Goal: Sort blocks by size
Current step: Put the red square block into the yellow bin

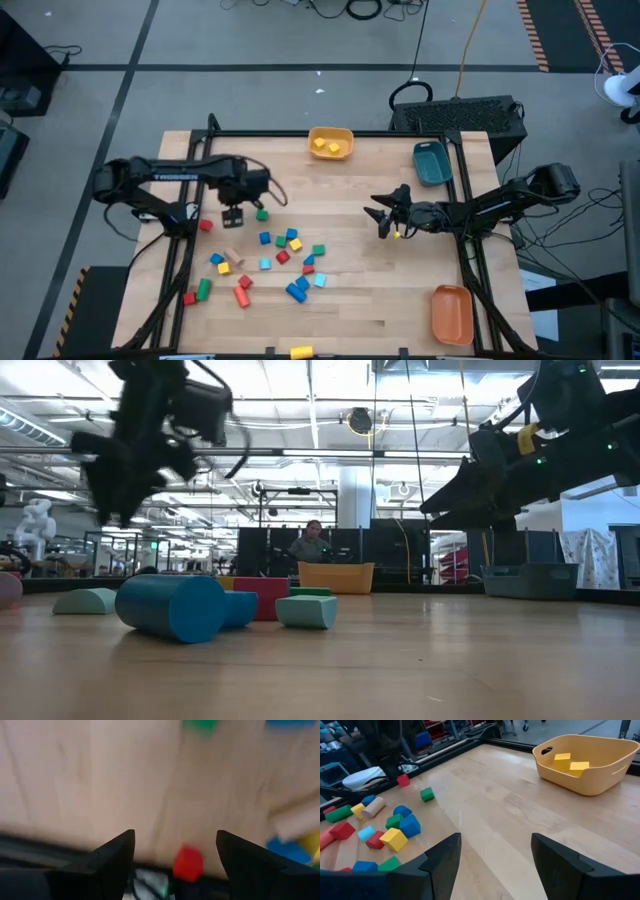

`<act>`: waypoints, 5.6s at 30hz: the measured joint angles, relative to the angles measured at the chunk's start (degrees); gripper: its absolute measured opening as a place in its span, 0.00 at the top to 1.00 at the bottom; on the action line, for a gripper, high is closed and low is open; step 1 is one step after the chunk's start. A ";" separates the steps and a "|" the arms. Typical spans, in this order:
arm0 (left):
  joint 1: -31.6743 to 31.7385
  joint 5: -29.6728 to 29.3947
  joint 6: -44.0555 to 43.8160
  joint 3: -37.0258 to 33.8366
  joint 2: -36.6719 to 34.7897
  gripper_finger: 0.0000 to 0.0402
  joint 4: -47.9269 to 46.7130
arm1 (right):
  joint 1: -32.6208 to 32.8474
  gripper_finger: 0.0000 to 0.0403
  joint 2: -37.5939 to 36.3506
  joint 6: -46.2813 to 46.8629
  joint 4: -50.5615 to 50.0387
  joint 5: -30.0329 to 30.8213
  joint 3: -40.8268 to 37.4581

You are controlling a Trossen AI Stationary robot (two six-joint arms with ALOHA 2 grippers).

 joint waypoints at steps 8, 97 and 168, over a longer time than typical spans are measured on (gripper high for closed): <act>-5.18 2.46 -6.39 -5.05 0.02 0.30 -3.77 | 0.00 0.43 0.00 0.87 0.08 0.00 0.00; -14.72 1.53 -17.67 -13.58 18.55 0.65 3.51 | 4.09 0.43 0.00 -0.46 -1.09 4.44 0.00; 19.46 -0.16 1.39 21.65 36.21 0.44 75.31 | 4.07 0.43 -0.02 4.07 -1.10 4.20 -0.02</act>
